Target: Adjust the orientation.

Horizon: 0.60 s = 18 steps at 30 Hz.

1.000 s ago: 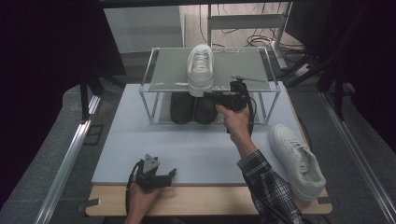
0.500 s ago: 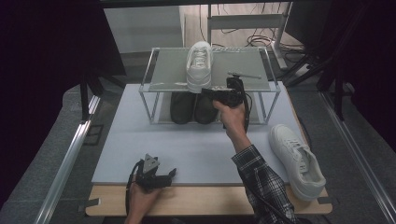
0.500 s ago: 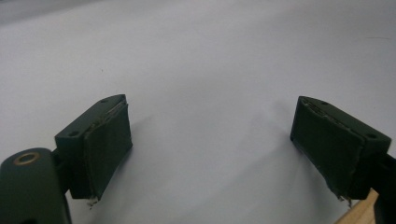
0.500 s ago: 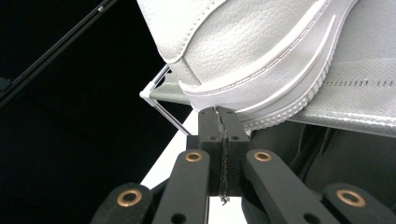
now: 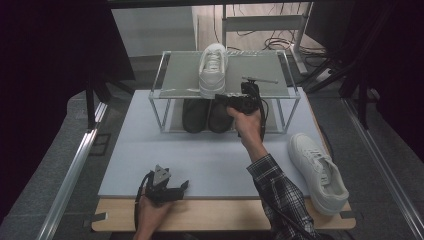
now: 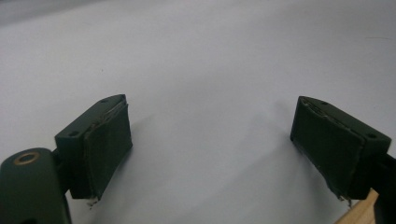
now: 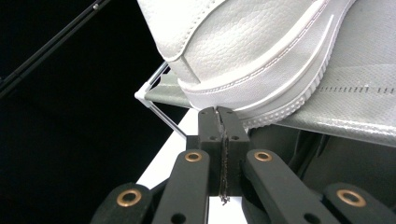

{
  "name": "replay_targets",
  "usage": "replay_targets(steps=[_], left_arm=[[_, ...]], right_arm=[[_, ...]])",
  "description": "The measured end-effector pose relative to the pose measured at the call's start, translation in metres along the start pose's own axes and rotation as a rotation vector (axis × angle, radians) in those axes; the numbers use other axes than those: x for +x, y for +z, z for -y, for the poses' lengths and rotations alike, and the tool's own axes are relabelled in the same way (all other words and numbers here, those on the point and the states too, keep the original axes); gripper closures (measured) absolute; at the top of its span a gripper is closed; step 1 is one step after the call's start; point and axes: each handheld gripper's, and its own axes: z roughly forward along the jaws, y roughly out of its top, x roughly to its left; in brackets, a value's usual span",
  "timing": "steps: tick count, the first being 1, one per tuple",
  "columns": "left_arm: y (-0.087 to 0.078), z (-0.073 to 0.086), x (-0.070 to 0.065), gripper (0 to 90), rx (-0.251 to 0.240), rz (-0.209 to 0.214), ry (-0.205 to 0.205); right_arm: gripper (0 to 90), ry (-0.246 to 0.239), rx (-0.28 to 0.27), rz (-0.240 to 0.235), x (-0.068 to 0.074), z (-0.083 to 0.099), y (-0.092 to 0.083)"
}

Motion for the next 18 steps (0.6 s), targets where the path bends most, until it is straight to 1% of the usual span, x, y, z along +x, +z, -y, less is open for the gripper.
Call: replay_targets(steps=[4, 8, 15, 18], left_arm=[[0.000, 0.000, 0.000, 12.3, -0.001, -0.001, 0.000], [0.000, 0.000, 0.000, 12.3, -0.001, 0.000, 0.000], [0.000, 0.000, 0.000, 12.3, -0.001, 0.000, -0.001], [0.000, 0.000, 0.000, 12.3, -0.001, -0.001, -0.001]], right_arm=[[89.1, -0.007, 0.004, -0.001, 0.001, 0.001, -0.004], [87.5, -0.034, 0.015, 0.011, 0.001, 0.005, -0.010], [85.4, -0.115, 0.050, 0.042, 0.003, 0.019, -0.024], [83.3, -0.165, 0.073, 0.073, 0.005, 0.026, -0.030]])
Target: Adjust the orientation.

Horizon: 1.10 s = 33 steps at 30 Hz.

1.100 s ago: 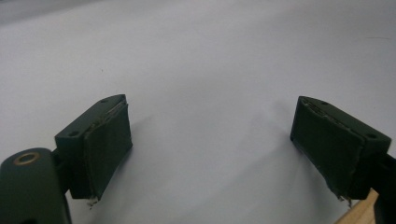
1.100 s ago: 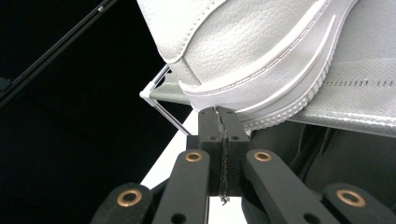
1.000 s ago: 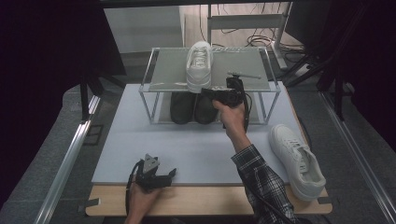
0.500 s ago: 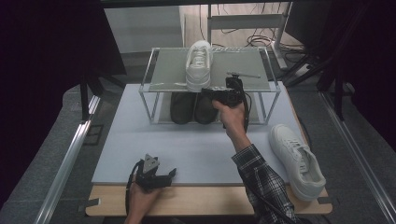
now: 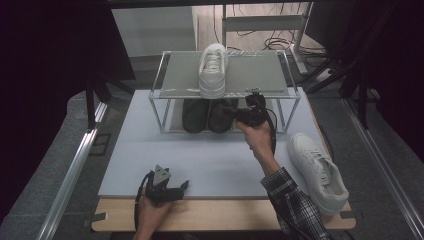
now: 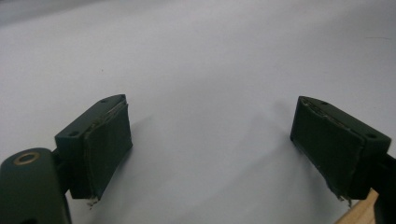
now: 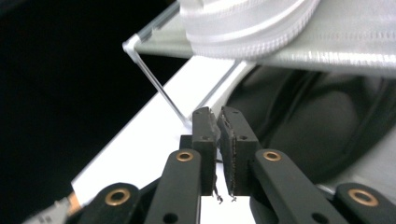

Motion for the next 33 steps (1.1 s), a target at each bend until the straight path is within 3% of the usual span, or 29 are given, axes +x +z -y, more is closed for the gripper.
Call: replay_targets(steps=[4, 8, 15, 22, 33], left_arm=[[0.000, 0.000, 0.000, 12.3, -0.001, -0.001, -0.002], [0.000, 0.000, 0.000, 12.3, -0.001, -0.001, -0.002], [0.000, 0.000, 0.000, 12.3, 0.001, 0.000, -0.003], [0.000, 0.000, 0.000, 12.3, 0.001, 0.000, 0.000], [0.000, 0.000, 0.000, 12.3, 0.005, 0.000, 0.004]], right_arm=[[78.9, -0.055, 0.042, 0.036, 0.004, 0.010, -0.004], [71.6, -0.141, 0.092, 0.084, 0.010, 0.023, -0.008], [60.8, -0.218, 0.143, 0.117, 0.019, 0.042, -0.015], [57.5, -0.259, 0.201, 0.160, 0.018, 0.062, -0.024], [56.8, -0.235, 0.248, 0.176, 0.003, 0.094, -0.051]])
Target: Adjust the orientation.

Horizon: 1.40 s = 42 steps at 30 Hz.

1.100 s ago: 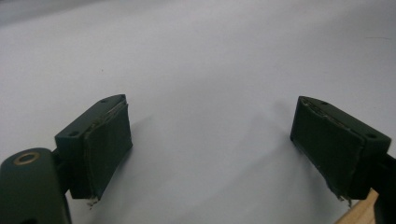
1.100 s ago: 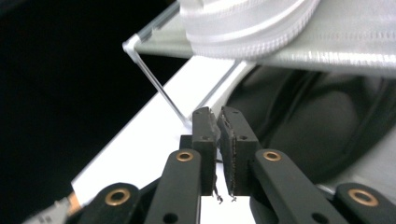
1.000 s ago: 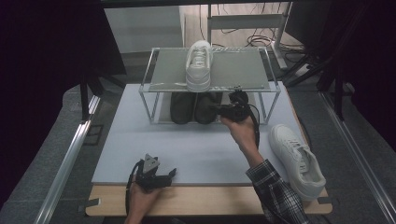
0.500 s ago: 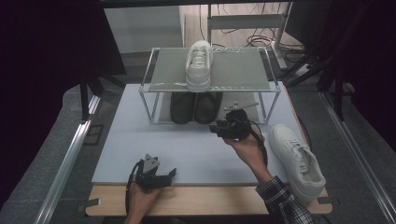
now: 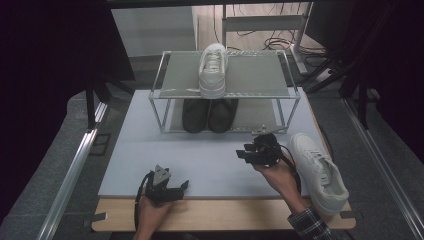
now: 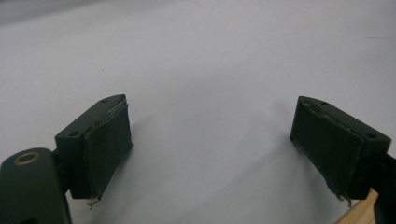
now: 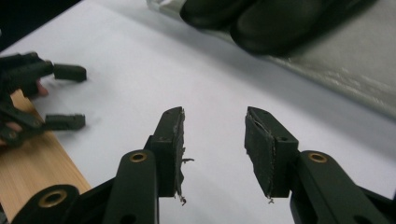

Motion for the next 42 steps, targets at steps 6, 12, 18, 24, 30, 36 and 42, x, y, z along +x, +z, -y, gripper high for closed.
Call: replay_targets(steps=[6, 12, 18, 24, 30, 36, 42], left_arm=[[0.000, 0.000, 0.000, 12.3, -0.003, 0.000, -0.004], [0.000, 0.000, 0.000, 12.3, -0.006, 0.000, -0.008], [0.000, 0.000, 0.000, 12.3, -0.003, 0.000, -0.007], [0.000, 0.000, 0.000, 12.4, 0.000, 0.001, -0.003], [0.000, 0.000, 0.000, 12.3, 0.000, 0.001, -0.004], [0.000, 0.000, 0.000, 12.3, 0.000, 0.001, -0.004], [0.000, 0.000, 0.000, 12.4, 0.000, 0.001, -0.004]], right_arm=[[56.8, 0.012, 0.009, 0.025, -0.002, 0.013, -0.011], [58.0, 0.039, 0.030, 0.060, -0.007, 0.033, -0.034], [58.8, 0.055, 0.039, 0.082, -0.012, 0.051, -0.048], [59.9, 0.075, 0.039, 0.124, -0.018, 0.067, -0.069], [60.1, 0.097, 0.036, 0.150, -0.021, 0.075, -0.084], [60.9, 0.126, 0.041, 0.201, -0.028, 0.085, -0.104], [60.8, 0.153, 0.038, 0.240, -0.035, 0.093, -0.122]])
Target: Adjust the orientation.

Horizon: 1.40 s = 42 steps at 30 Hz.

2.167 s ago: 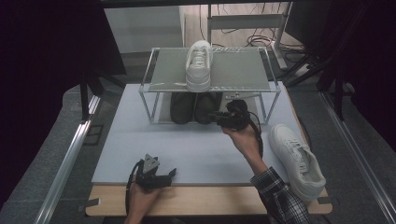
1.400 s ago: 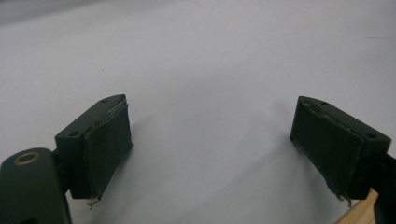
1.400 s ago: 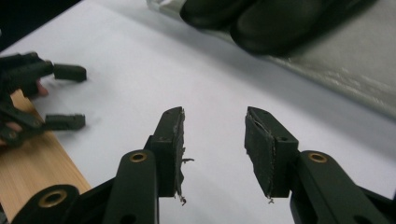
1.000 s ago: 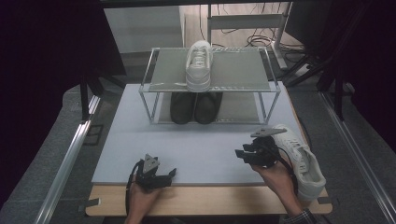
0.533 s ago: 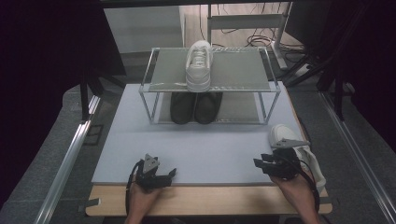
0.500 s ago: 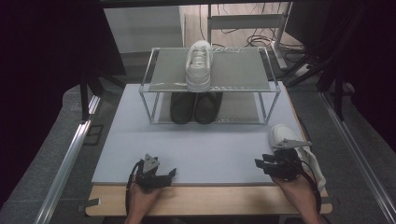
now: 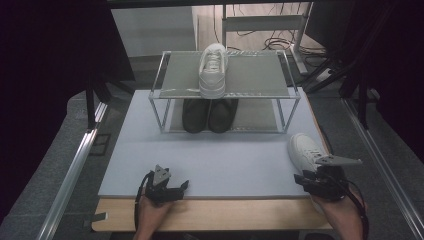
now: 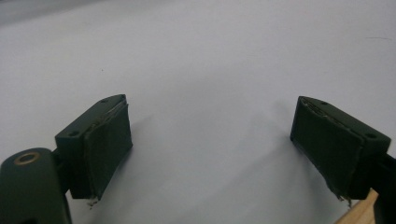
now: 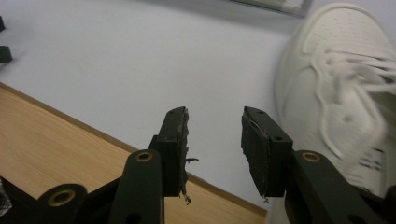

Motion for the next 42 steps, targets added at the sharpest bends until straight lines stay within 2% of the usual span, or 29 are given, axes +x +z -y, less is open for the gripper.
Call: replay_targets(steps=[15, 27, 29, 32, 38, 42], left_arm=[[0.000, 0.000, 0.000, 12.3, 0.001, 0.000, 0.000], [0.000, 0.000, 0.000, 12.3, 0.000, 0.000, 0.000], [0.000, 0.000, 0.000, 12.4, 0.000, 0.000, 0.000], [0.000, 0.000, 0.000, 12.3, 0.000, 0.000, 0.000], [0.000, 0.000, 0.000, 12.3, 0.000, 0.000, 0.000], [0.000, 0.000, 0.000, 12.3, 0.000, 0.000, 0.000]], right_arm=[[59.9, 0.042, 0.008, 0.101, -0.025, 0.013, -0.024], [61.6, 0.045, 0.052, 0.126, -0.032, 0.014, -0.009], [63.9, 0.036, 0.062, 0.130, -0.032, 0.013, -0.006], [72.4, 0.031, 0.073, 0.148, -0.030, 0.012, -0.003], [80.4, 0.049, 0.069, 0.127, -0.030, 0.011, -0.004], [82.6, 0.035, 0.068, 0.122, -0.028, 0.011, -0.003]])
